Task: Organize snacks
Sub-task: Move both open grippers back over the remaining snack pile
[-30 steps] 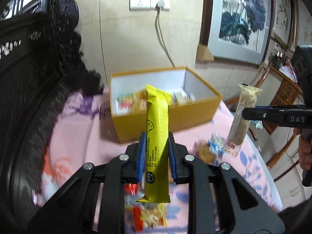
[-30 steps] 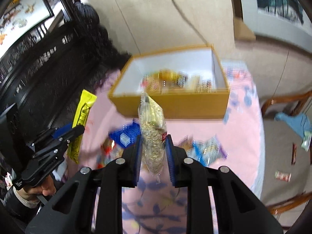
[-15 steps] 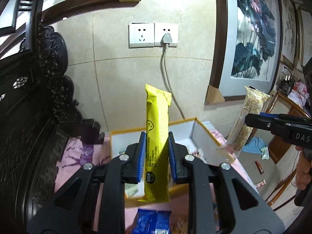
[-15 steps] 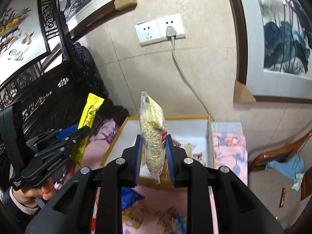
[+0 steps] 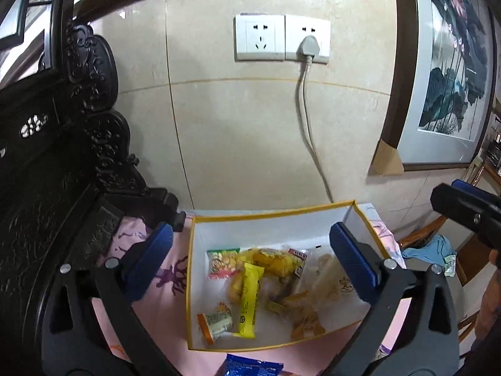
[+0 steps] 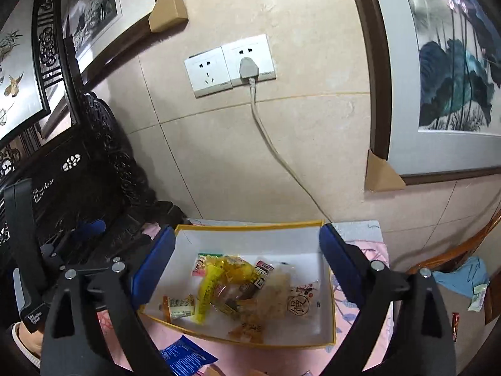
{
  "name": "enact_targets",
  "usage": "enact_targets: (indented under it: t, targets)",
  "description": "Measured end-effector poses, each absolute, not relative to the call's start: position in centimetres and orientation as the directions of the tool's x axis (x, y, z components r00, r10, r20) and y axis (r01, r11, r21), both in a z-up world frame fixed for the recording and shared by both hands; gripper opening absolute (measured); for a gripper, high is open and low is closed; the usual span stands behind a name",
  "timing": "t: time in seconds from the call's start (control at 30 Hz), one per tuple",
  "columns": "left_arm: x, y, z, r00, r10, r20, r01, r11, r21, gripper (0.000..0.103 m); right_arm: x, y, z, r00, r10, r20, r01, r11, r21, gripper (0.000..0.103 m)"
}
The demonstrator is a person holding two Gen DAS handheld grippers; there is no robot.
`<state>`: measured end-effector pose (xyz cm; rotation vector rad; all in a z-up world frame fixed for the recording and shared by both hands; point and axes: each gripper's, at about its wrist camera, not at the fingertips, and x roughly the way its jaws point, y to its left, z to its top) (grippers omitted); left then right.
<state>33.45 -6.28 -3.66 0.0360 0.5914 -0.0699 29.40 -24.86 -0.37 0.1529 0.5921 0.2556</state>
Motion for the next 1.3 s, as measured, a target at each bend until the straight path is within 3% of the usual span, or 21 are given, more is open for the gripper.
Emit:
enact_targets:
  t: [0.43,0.8,0.93,1.13,1.3]
  targets:
    - [29.7,-6.4,-5.1,0.791,-0.073,-0.608,0.095,0.995,0.004,0.101,25.3,-27.1,-4.8,0.726,0.257,-0.638,-0.13,0.962,0.239,0.097]
    - [19.1,-4.8,-11.9,0.739,-0.086,-0.668,0.118,0.993,0.002,0.101,17.1,-30.3,-16.0,0.481,0.196,-0.855,0.016,0.973,0.232,0.101]
    - [14.8,-3.4,-14.0,0.718,-0.112,-0.687,0.122,0.992,-0.034,0.101,14.0,-29.7,-18.4,0.474,0.15,-0.868,-0.046,0.988,0.146,0.101]
    - [11.2,-2.3,-16.1,0.673,-0.112,-0.732,0.097,0.993,-0.063,0.101,13.0,-27.7,-20.7,0.526,0.139,-0.839,-0.274,0.962,-0.012,0.101]
    - [10.5,-2.3,-15.6,0.683,-0.119,-0.721,0.082,0.993,-0.086,0.101,14.0,-25.9,-22.9,0.57,0.091,-0.817,-0.467,0.854,-0.23,0.101]
